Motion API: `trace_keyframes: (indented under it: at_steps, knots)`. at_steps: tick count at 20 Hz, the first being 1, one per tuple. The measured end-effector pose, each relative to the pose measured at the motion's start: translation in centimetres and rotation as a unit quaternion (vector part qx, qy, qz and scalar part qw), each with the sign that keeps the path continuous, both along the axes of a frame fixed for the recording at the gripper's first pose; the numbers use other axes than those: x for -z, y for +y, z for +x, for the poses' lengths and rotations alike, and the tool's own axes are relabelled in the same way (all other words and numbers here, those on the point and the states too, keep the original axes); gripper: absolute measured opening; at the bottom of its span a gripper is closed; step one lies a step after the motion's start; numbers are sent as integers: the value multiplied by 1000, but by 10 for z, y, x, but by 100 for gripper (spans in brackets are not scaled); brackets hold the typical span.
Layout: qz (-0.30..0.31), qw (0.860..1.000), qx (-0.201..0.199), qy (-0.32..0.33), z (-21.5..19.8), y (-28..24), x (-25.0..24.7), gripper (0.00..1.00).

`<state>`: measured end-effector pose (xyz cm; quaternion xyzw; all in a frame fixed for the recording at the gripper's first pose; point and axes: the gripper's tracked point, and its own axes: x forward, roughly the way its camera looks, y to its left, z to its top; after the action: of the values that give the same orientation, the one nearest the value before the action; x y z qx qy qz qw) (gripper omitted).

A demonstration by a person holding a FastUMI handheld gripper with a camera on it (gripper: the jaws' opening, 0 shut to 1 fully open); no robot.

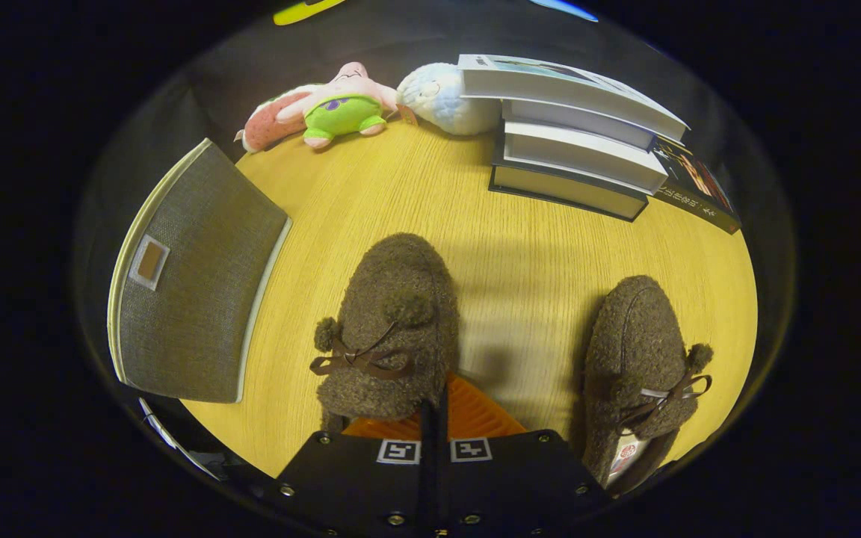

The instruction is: Open the storage box then place both shoes into the box .Put the left shoe in first, then the right shoe, with the right side of both shoes facing outward in a uniform manner.

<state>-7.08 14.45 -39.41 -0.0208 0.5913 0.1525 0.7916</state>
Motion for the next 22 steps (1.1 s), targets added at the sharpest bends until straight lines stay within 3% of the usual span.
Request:
trace_keyframes:
  at_steps: [11,17,22]
  knots:
    - [32,998,36,-39,22,23,-95,0]
    - [68,994,55,-64,33,63,-163,0]
    - [98,991,29,-86,46,122,-207,0]
